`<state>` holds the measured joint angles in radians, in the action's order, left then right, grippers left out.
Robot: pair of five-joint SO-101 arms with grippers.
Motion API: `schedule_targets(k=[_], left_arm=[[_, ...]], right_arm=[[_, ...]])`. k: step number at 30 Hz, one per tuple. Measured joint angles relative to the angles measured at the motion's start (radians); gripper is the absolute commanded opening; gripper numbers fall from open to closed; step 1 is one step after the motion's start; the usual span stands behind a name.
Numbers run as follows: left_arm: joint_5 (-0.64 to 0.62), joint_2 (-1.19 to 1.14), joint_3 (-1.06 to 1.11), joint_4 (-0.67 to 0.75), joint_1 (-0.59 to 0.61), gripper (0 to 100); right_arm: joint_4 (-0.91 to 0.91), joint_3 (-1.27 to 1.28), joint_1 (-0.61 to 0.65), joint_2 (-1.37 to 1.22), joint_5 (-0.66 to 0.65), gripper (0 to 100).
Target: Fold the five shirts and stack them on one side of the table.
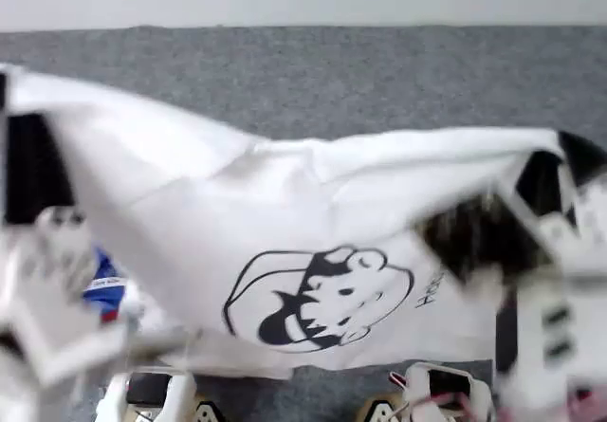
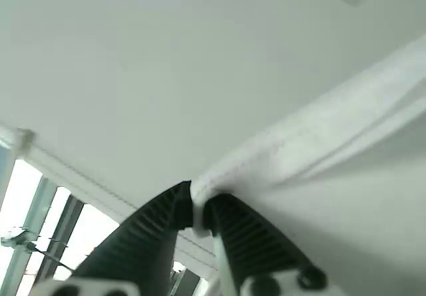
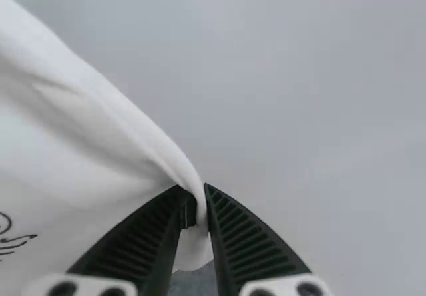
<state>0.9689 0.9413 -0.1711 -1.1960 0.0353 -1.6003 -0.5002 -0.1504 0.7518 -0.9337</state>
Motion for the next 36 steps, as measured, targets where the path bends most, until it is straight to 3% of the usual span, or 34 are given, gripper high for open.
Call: schedule_targets(k=[6,12,17,25,36], left_arm=[[-0.057,-0.133,0.276,0.107,-0.017,1],[-0.068,-0.341,0.551,0.417,-0.023,1],[-0.091,-0.555,0.574,0.640,-0.023,1],[-0.195,-0.904,0.296,0.695,-0.023,1],[-0.213,-1.266,-0.275,0.540,-0.049,1]], right_arm=[[0.172,0.370,-0.002,-0.110,0.002,1.0],[0.517,0.764,-0.002,-0.166,0.003,1.0],[0.884,0.990,-0.002,-0.242,0.005,1.0],[1.283,1.022,-0.002,-0.463,0.005,1.0],[1.346,0.787,0.000,-0.698,0.002,1.0]])
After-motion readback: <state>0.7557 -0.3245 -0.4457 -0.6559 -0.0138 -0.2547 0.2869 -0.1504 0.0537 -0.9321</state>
